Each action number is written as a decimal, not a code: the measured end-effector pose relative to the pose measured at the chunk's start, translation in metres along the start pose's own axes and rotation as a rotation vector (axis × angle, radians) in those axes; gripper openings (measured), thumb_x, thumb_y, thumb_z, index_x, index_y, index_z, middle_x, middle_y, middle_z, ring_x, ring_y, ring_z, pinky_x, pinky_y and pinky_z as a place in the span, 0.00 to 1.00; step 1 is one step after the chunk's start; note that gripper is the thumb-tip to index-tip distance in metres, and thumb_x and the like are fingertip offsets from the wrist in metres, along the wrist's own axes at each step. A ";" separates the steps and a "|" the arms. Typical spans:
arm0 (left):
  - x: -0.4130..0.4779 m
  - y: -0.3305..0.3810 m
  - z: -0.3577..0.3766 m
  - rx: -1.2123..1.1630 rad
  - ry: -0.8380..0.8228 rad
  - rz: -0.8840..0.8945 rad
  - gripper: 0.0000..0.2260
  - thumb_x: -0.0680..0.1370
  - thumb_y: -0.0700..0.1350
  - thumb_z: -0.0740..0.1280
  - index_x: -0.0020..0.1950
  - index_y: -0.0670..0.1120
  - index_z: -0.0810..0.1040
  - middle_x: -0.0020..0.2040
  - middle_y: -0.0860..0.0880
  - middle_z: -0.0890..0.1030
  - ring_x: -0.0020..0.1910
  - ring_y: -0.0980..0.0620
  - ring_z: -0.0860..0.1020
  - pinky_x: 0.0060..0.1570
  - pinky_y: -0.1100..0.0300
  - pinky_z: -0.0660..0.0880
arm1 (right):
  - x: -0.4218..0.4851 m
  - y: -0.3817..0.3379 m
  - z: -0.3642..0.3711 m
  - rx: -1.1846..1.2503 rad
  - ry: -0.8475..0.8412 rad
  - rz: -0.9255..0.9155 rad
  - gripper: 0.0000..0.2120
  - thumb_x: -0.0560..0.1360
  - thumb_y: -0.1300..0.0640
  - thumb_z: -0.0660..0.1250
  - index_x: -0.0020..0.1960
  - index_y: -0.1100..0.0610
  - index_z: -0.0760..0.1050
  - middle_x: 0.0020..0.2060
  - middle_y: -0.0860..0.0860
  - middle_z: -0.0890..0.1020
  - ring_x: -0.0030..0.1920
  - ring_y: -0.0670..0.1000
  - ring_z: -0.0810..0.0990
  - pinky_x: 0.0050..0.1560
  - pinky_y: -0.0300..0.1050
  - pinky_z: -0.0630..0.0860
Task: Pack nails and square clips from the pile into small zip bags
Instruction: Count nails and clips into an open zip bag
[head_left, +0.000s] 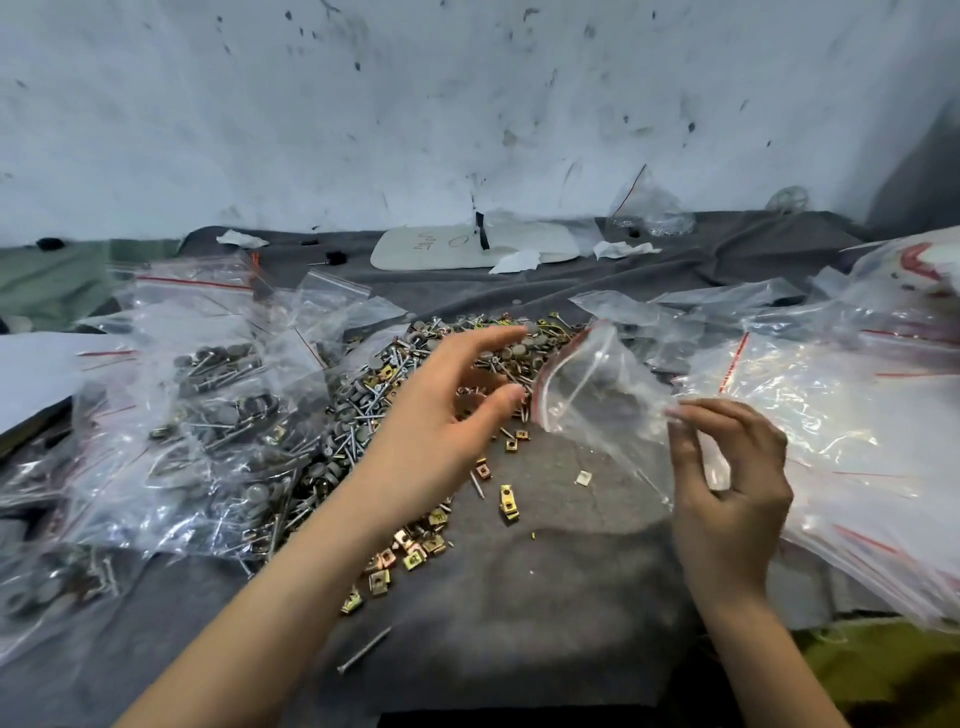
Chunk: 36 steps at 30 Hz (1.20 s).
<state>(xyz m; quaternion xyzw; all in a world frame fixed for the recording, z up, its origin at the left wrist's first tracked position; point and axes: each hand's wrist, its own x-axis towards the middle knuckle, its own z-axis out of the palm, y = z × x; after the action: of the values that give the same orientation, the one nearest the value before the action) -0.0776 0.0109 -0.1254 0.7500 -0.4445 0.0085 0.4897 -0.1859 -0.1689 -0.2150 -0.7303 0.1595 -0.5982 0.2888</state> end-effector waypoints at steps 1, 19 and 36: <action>0.000 -0.010 -0.007 0.065 0.053 -0.038 0.17 0.78 0.42 0.66 0.64 0.57 0.72 0.60 0.58 0.75 0.52 0.64 0.76 0.53 0.63 0.76 | 0.000 0.000 0.005 -0.017 -0.074 0.019 0.05 0.74 0.64 0.70 0.50 0.59 0.80 0.47 0.52 0.80 0.54 0.55 0.76 0.58 0.44 0.69; -0.081 -0.054 -0.030 0.495 -0.149 -0.124 0.04 0.73 0.41 0.73 0.43 0.50 0.80 0.37 0.56 0.76 0.35 0.59 0.73 0.38 0.67 0.66 | -0.021 0.011 0.020 0.010 -0.361 0.238 0.04 0.74 0.62 0.70 0.47 0.55 0.81 0.45 0.49 0.81 0.50 0.51 0.78 0.51 0.39 0.68; -0.078 -0.059 0.011 0.824 -0.272 -0.176 0.12 0.80 0.54 0.60 0.62 0.55 0.72 0.58 0.56 0.72 0.61 0.55 0.69 0.60 0.57 0.65 | -0.022 0.015 0.020 0.073 -0.327 0.302 0.04 0.74 0.57 0.69 0.47 0.52 0.81 0.43 0.47 0.83 0.46 0.48 0.80 0.46 0.40 0.73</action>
<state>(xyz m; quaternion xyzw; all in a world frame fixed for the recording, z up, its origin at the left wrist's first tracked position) -0.0895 0.0614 -0.2088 0.9120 -0.3987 0.0442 0.0859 -0.1698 -0.1628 -0.2439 -0.7745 0.1961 -0.4273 0.4232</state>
